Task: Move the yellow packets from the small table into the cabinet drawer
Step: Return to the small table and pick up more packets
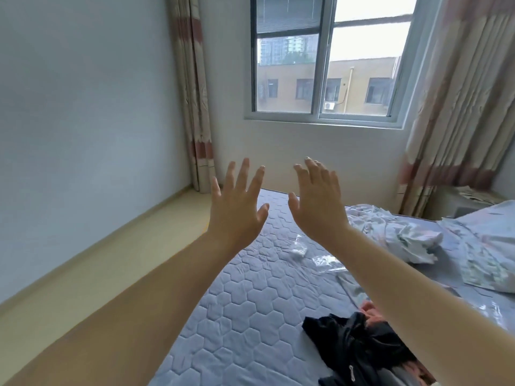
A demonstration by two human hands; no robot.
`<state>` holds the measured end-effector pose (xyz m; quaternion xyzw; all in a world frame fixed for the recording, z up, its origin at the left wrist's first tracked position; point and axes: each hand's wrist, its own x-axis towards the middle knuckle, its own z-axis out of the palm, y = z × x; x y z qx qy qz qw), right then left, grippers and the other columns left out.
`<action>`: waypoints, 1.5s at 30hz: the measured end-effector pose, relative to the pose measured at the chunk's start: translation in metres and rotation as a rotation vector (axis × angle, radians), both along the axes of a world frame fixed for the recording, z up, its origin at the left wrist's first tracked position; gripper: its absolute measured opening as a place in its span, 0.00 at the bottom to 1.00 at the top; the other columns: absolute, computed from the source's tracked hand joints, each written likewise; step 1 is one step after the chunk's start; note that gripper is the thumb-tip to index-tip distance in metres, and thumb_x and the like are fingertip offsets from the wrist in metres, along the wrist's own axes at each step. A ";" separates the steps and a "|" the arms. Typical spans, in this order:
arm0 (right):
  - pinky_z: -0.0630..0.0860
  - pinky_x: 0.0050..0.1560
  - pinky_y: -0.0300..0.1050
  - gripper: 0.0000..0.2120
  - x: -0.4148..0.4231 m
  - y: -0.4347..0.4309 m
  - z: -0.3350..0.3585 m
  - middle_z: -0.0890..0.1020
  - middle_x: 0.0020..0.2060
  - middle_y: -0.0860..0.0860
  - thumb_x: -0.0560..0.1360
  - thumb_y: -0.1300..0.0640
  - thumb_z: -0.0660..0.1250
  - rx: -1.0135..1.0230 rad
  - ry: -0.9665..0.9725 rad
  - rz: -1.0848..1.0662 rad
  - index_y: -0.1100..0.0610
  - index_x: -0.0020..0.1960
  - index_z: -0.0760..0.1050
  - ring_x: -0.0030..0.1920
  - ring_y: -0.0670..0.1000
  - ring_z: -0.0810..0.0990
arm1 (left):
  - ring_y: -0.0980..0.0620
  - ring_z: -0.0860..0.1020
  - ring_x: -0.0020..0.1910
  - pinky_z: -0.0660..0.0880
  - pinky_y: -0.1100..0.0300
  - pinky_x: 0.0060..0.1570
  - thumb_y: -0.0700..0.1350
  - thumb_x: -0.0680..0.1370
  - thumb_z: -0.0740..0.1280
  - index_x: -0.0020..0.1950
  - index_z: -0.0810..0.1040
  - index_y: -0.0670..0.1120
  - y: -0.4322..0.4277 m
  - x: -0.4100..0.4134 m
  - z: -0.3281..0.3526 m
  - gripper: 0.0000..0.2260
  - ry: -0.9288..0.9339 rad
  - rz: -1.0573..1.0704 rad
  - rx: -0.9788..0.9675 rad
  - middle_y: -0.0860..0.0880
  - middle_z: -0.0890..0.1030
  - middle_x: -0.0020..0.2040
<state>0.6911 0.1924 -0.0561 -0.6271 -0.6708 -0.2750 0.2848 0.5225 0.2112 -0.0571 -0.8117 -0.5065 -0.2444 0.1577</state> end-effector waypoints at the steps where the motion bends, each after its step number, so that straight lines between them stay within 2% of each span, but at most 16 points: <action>1: 0.67 0.64 0.65 0.25 -0.027 0.015 0.003 0.72 0.65 0.63 0.71 0.56 0.69 -0.002 -0.003 0.016 0.64 0.66 0.69 0.66 0.63 0.70 | 0.44 0.41 0.77 0.46 0.37 0.71 0.56 0.80 0.56 0.79 0.44 0.51 0.014 -0.027 0.002 0.32 0.026 0.000 0.006 0.46 0.41 0.79; 5: 0.65 0.65 0.64 0.25 -0.120 0.071 0.011 0.71 0.67 0.61 0.72 0.56 0.69 -0.001 -0.030 0.054 0.62 0.66 0.69 0.67 0.62 0.69 | 0.44 0.42 0.77 0.46 0.37 0.71 0.56 0.80 0.56 0.79 0.43 0.51 0.068 -0.115 0.009 0.33 0.040 0.036 -0.020 0.47 0.41 0.79; 10: 0.69 0.62 0.64 0.26 -0.204 0.137 0.006 0.73 0.64 0.62 0.68 0.57 0.72 -0.047 -0.066 0.093 0.63 0.63 0.71 0.64 0.63 0.73 | 0.44 0.41 0.77 0.46 0.38 0.72 0.56 0.80 0.55 0.79 0.42 0.49 0.132 -0.197 0.007 0.33 0.003 0.080 -0.021 0.46 0.42 0.79; 14: 0.65 0.65 0.64 0.25 -0.266 0.196 -0.007 0.71 0.66 0.62 0.71 0.56 0.70 -0.071 -0.073 0.121 0.63 0.65 0.70 0.67 0.63 0.70 | 0.43 0.43 0.78 0.48 0.37 0.71 0.56 0.80 0.56 0.79 0.45 0.48 0.181 -0.260 -0.002 0.32 -0.024 0.102 -0.025 0.45 0.44 0.79; 20: 0.60 0.69 0.62 0.25 -0.359 0.308 -0.021 0.68 0.69 0.61 0.72 0.57 0.67 -0.068 0.010 0.156 0.63 0.67 0.68 0.70 0.62 0.66 | 0.45 0.40 0.77 0.46 0.38 0.72 0.57 0.81 0.54 0.79 0.41 0.49 0.292 -0.354 -0.009 0.32 0.144 0.129 -0.021 0.46 0.41 0.79; 24: 0.60 0.70 0.62 0.26 -0.417 0.392 -0.019 0.67 0.69 0.61 0.73 0.56 0.66 -0.094 0.048 0.147 0.63 0.68 0.67 0.70 0.61 0.65 | 0.45 0.39 0.77 0.46 0.37 0.72 0.57 0.81 0.52 0.78 0.40 0.48 0.376 -0.411 -0.004 0.32 0.182 0.129 -0.069 0.47 0.39 0.79; 29: 0.55 0.73 0.59 0.26 -0.482 0.475 -0.018 0.63 0.72 0.58 0.75 0.55 0.63 -0.133 0.024 0.148 0.60 0.71 0.64 0.73 0.59 0.60 | 0.45 0.38 0.77 0.44 0.38 0.72 0.57 0.81 0.51 0.78 0.40 0.48 0.463 -0.481 -0.004 0.32 0.183 0.133 -0.108 0.47 0.40 0.79; 37: 0.60 0.70 0.62 0.26 -0.568 0.585 -0.028 0.67 0.69 0.61 0.72 0.58 0.67 -0.095 0.027 0.021 0.62 0.68 0.67 0.70 0.62 0.65 | 0.44 0.38 0.77 0.48 0.34 0.70 0.57 0.82 0.51 0.78 0.38 0.49 0.605 -0.575 -0.022 0.31 0.225 0.045 -0.103 0.46 0.39 0.78; 41: 0.62 0.69 0.62 0.26 -0.622 0.659 -0.045 0.68 0.69 0.61 0.72 0.57 0.68 -0.106 0.067 -0.079 0.63 0.68 0.68 0.69 0.62 0.67 | 0.44 0.39 0.77 0.46 0.35 0.71 0.57 0.82 0.50 0.78 0.39 0.49 0.690 -0.624 -0.031 0.31 0.274 -0.074 -0.095 0.46 0.39 0.79; 45: 0.59 0.71 0.61 0.26 -0.681 0.746 -0.051 0.66 0.70 0.61 0.75 0.55 0.65 -0.158 0.105 -0.172 0.62 0.69 0.66 0.71 0.61 0.64 | 0.44 0.40 0.77 0.47 0.35 0.71 0.57 0.81 0.52 0.78 0.40 0.48 0.781 -0.677 -0.032 0.31 0.291 -0.174 -0.066 0.45 0.40 0.79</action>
